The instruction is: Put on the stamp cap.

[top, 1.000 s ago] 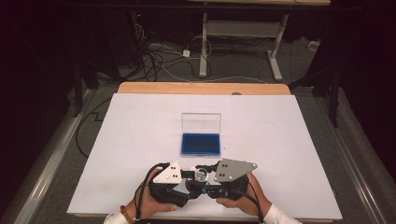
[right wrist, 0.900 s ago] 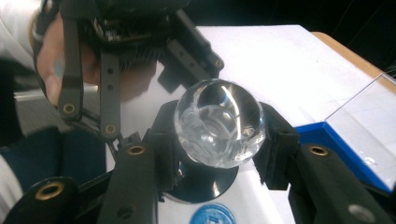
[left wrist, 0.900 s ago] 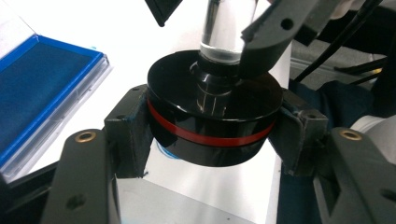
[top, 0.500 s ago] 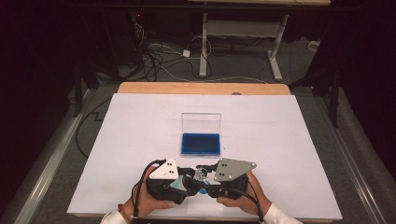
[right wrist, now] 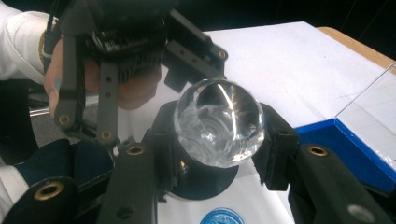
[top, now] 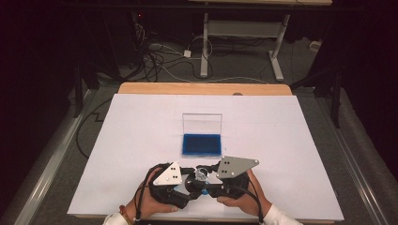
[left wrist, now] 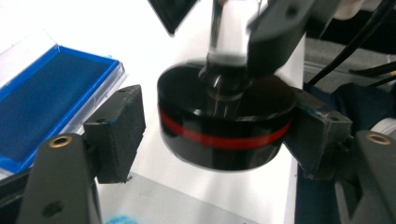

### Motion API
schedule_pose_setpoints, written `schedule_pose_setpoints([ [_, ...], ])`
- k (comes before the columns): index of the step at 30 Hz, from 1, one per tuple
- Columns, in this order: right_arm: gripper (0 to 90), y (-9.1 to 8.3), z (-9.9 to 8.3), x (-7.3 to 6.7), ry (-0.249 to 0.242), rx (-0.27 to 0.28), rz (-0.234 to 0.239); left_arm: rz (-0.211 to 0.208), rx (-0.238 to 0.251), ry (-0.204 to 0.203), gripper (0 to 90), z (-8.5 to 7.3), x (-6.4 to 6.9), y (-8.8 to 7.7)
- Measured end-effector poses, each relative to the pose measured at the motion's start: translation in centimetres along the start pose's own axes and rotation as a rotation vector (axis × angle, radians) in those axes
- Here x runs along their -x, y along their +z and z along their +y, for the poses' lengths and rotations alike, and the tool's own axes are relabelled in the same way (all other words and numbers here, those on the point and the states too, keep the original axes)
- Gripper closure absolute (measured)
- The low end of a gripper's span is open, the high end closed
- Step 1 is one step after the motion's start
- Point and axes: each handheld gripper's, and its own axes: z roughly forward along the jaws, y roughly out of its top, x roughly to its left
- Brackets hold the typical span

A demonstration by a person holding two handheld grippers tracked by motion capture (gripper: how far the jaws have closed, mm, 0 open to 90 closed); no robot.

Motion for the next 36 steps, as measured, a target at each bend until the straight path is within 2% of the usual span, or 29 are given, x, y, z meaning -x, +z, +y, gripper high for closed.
schedule_pose_setpoints([
  [1,57.2,0.0,0.0,0.0,0.004,0.003,0.008,0.008,-0.004,0.001,20.4,0.0,0.0,0.1],
  [3,57.2,-0.1,0.1,0.0,-0.001,0.005,0.002,0.004,-0.022,0.002,19.4,-0.1,0.1,0.4],
  [6,57.2,-0.1,0.1,0.1,0.001,0.007,-0.002,0.022,-0.024,0.007,16.3,-0.2,0.1,0.5],
  [7,57.2,-0.2,0.1,0.1,0.001,0.007,-0.001,0.022,-0.029,0.008,16.1,-0.3,0.1,0.6],
  [9,57.2,-0.4,0.1,0.2,0.000,0.010,-0.008,0.054,-0.035,0.010,15.5,-0.4,0.1,0.6],
  [11,57.2,-0.6,0.2,0.3,0.001,0.012,-0.013,0.040,-0.030,0.015,15.5,-0.5,0.0,0.5],
  [13,57.2,-0.8,0.3,0.4,-0.003,0.006,-0.030,0.062,-0.032,0.031,15.5,-0.7,0.1,0.4],
  [14,57.2,-0.9,0.3,0.5,0.001,0.008,-0.030,0.054,-0.028,0.026,15.5,-0.7,0.0,0.4],
  [16,57.2,-1.2,0.3,0.7,0.002,0.004,-0.044,0.072,-0.020,0.025,15.5,-0.9,-0.1,0.2],
  [18,57.2,-1.5,0.3,0.9,0.006,0.004,-0.049,0.067,-0.019,0.022,15.5,-1.1,-0.3,0.0],
  [20,57.2,-1.8,0.4,1.1,0.007,0.000,-0.060,0.104,-0.035,0.033,15.5,-1.2,-0.4,0.0],
  [26,57.1,-2.5,0.3,1.6,0.012,-0.014,-0.085,0.139,-0.042,0.035,15.6,-2.0,-0.9,-0.8],
  [29,57.1,-2.9,0.3,1.8,0.014,-0.016,-0.097,0.183,-0.049,0.042,15.5,-2.4,-1.1,-1.3],
  [36,57.2,-3.4,0.2,2.3,0.015,-0.030,-0.117,0.256,-0.044,0.019,15.5,-3.7,-1.9,-3.1],
])
